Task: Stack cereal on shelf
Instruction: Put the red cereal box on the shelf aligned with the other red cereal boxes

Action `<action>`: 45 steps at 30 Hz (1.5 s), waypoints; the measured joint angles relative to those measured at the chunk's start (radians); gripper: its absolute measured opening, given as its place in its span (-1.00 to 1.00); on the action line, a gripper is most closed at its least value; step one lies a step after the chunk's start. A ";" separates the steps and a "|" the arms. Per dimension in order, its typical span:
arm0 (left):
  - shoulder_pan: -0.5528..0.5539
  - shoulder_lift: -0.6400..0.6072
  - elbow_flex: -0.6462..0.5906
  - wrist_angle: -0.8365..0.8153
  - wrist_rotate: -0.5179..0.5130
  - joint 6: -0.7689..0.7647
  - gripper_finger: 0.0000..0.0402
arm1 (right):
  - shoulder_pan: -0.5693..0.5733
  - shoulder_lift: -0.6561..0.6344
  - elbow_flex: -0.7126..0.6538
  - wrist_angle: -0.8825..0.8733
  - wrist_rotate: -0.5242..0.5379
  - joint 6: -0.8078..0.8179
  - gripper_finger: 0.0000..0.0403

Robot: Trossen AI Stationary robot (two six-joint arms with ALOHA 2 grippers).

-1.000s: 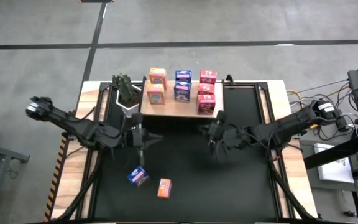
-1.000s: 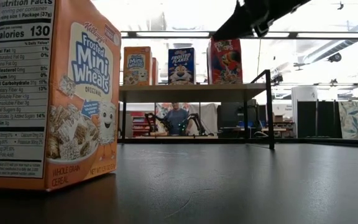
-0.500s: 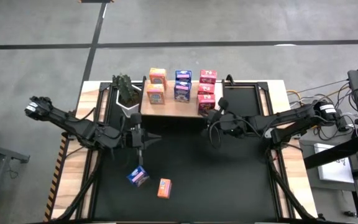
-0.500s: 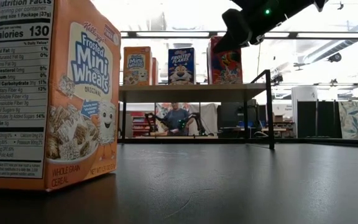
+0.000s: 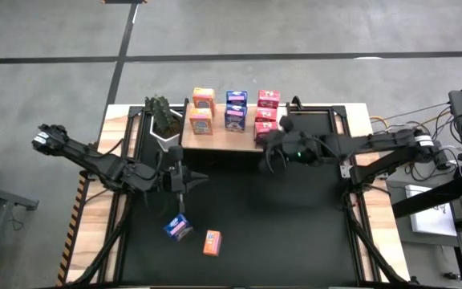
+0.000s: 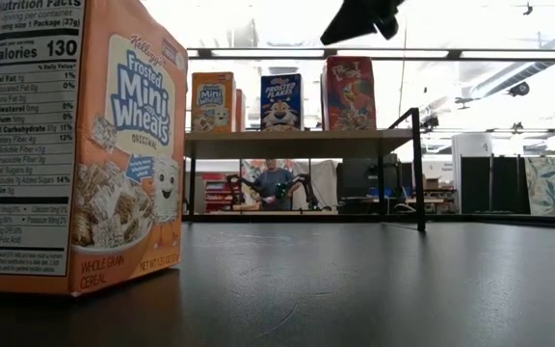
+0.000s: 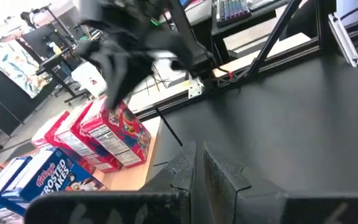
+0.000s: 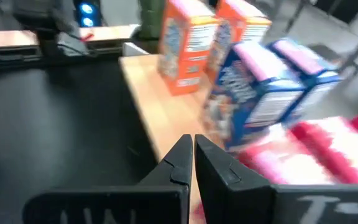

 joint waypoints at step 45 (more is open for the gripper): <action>0.019 -0.138 -0.142 0.046 0.000 0.055 -0.94 | -0.446 0.148 0.371 -0.441 -0.439 -0.325 -0.96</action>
